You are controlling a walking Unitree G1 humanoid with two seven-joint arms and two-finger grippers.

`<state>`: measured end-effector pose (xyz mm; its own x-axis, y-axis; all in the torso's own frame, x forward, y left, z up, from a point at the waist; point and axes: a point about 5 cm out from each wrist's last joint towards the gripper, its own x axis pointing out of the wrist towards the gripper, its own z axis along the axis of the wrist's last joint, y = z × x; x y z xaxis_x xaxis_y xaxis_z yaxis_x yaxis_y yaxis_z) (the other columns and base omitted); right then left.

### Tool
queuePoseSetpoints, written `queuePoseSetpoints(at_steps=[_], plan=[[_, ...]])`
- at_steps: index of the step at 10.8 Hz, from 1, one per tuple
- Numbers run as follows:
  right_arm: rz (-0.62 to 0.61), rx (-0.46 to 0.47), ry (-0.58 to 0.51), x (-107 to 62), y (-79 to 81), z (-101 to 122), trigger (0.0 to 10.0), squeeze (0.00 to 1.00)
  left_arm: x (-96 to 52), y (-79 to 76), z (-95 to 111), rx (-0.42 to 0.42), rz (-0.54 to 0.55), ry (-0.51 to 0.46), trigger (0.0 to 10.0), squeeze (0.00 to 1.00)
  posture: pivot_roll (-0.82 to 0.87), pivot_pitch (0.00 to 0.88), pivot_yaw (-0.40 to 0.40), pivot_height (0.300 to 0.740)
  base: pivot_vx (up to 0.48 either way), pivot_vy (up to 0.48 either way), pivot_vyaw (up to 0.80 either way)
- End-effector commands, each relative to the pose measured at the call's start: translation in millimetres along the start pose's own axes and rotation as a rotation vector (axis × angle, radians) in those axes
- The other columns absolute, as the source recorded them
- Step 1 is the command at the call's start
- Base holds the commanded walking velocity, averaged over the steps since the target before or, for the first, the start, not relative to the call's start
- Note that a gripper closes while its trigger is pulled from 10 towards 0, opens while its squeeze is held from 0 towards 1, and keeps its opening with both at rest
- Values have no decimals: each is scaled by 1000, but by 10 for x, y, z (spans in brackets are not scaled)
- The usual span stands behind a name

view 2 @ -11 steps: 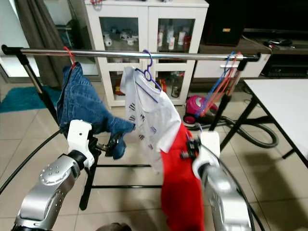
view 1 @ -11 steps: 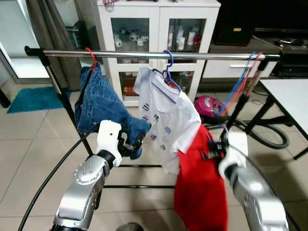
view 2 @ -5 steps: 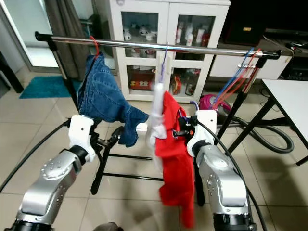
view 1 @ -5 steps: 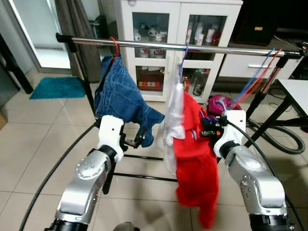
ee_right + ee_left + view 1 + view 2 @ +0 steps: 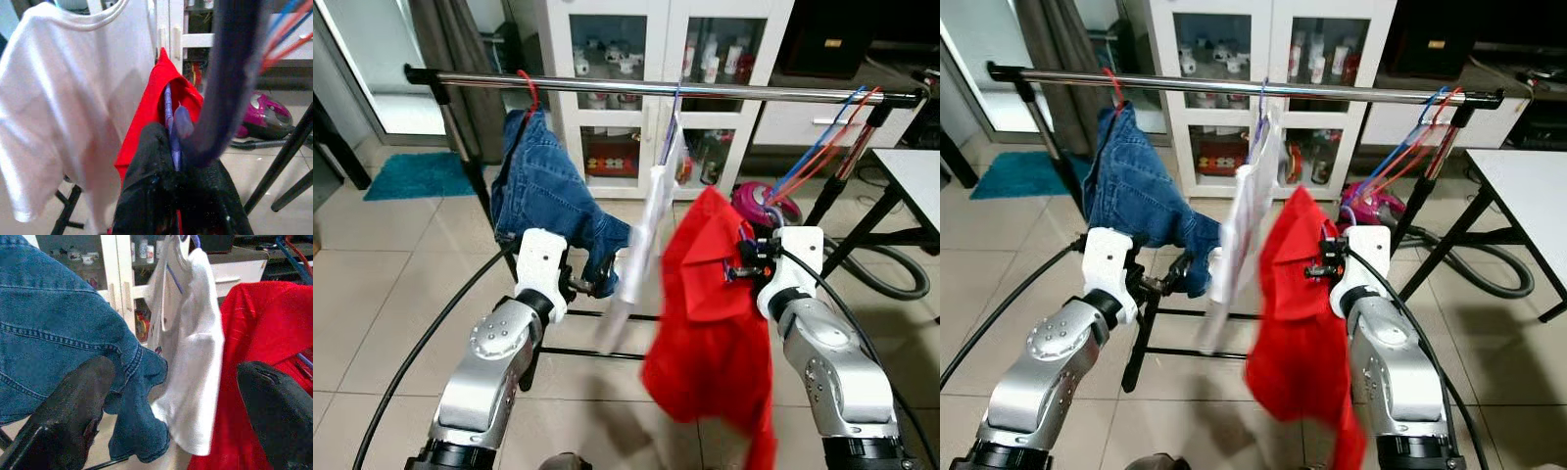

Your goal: Hang hanger

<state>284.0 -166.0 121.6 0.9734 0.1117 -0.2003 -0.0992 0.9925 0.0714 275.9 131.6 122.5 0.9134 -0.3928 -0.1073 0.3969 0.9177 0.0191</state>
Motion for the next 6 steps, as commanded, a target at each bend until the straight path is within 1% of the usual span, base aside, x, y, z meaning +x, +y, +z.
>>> queuePoseSetpoints(at_steps=[1, 2, 3, 6], plan=[[-8, 5, -55, 20, -17, 114, 10000, 0, 11, 32, 14, -2, 14, -1, 10000, 0, 108, 26, 9, 740, 300, 0, 0], [24, 17, -57, 42, 36, 115, 10000, 0, 12, 38, 17, 2, 15, -7, 10000, 0, 110, 11, 12, 740, 322, 0, -800], [29, 7, -65, 49, 64, 117, 10000, 0, 12, 39, 21, 2, 15, -10, 10000, 0, 112, 10, 11, 740, 334, 0, 0], [53, 21, -82, 70, 143, 143, 10000, 0, 1, 32, 27, 5, 8, -15, 10000, 0, 119, 1, 8, 740, 354, 0, 0]])
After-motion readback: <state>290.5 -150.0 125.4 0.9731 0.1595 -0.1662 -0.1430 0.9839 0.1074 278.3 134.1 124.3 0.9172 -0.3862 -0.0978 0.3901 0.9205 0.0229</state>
